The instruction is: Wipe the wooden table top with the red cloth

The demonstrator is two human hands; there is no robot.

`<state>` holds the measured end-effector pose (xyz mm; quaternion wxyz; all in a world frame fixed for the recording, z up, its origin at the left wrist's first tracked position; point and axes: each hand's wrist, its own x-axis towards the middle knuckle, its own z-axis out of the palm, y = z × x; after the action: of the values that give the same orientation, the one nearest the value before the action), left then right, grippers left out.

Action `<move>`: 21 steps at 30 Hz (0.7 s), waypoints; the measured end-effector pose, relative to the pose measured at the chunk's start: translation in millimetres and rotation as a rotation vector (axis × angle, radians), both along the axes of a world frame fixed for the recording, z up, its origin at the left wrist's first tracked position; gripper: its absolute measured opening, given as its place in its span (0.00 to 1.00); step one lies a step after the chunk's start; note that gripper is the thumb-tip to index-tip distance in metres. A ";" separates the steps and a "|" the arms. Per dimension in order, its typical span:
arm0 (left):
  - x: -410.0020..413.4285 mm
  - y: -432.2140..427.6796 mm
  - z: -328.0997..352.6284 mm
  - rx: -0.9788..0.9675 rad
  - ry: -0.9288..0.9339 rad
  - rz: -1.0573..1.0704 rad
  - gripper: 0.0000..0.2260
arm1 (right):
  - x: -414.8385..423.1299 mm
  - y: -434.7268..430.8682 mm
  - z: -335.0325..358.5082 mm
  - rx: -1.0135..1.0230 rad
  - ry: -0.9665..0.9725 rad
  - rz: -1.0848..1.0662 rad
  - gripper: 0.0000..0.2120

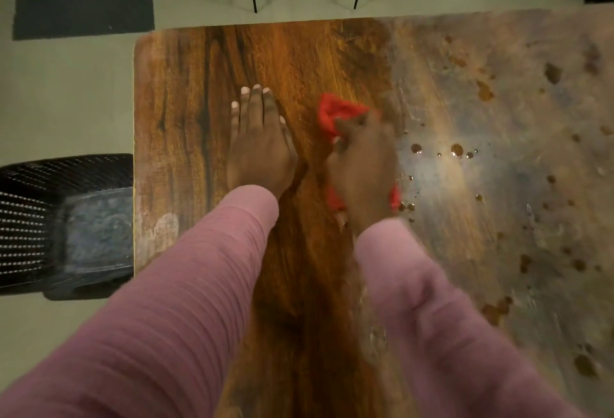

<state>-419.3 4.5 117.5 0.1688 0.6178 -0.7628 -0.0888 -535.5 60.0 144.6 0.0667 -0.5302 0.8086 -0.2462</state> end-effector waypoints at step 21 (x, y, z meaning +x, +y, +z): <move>9.3 8.2 5.8 0.014 0.009 -0.034 0.23 | -22.7 78.0 -7.0 0.022 0.135 -0.050 0.16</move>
<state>-410.0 12.7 123.3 0.1665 0.6056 -0.7717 -0.0997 -558.2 138.0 137.6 0.0117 -0.5246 0.8268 -0.2026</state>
